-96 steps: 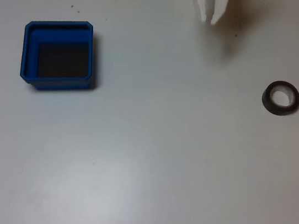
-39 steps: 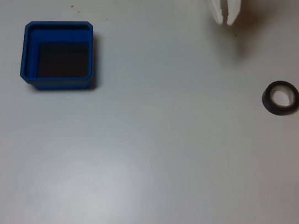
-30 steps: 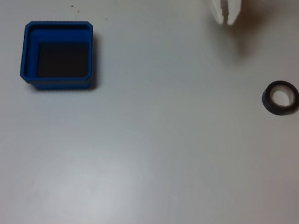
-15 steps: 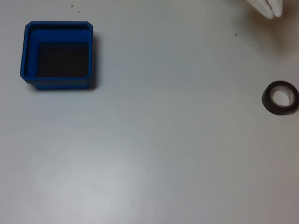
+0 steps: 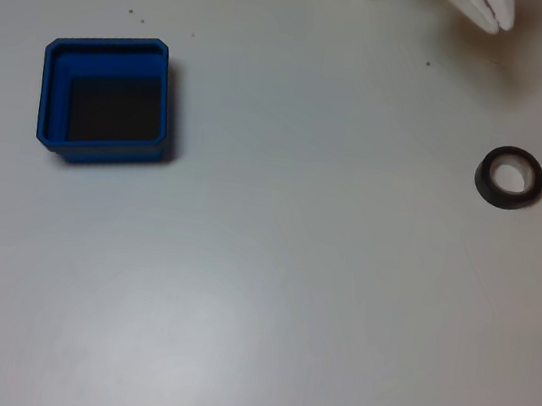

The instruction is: Pick the black tape roll and drop it in the blue box

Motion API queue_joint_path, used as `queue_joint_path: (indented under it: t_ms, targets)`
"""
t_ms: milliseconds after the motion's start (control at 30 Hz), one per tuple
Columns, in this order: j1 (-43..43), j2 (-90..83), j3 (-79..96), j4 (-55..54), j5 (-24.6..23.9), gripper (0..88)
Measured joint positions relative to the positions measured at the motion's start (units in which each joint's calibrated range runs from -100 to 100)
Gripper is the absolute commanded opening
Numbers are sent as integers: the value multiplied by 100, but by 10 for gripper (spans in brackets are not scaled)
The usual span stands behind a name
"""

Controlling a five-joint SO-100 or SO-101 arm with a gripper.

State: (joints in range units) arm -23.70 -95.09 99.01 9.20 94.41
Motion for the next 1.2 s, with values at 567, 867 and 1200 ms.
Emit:
queue_joint_path:
  t_ms: [567, 867, 1200]
  targets:
    - [-198, 2777, -1211, 353, -409, 14]
    - [-188, 5191, -2493, 353, -601, 14]
    - [-188, 5631, -2996, 435, -601, 14]
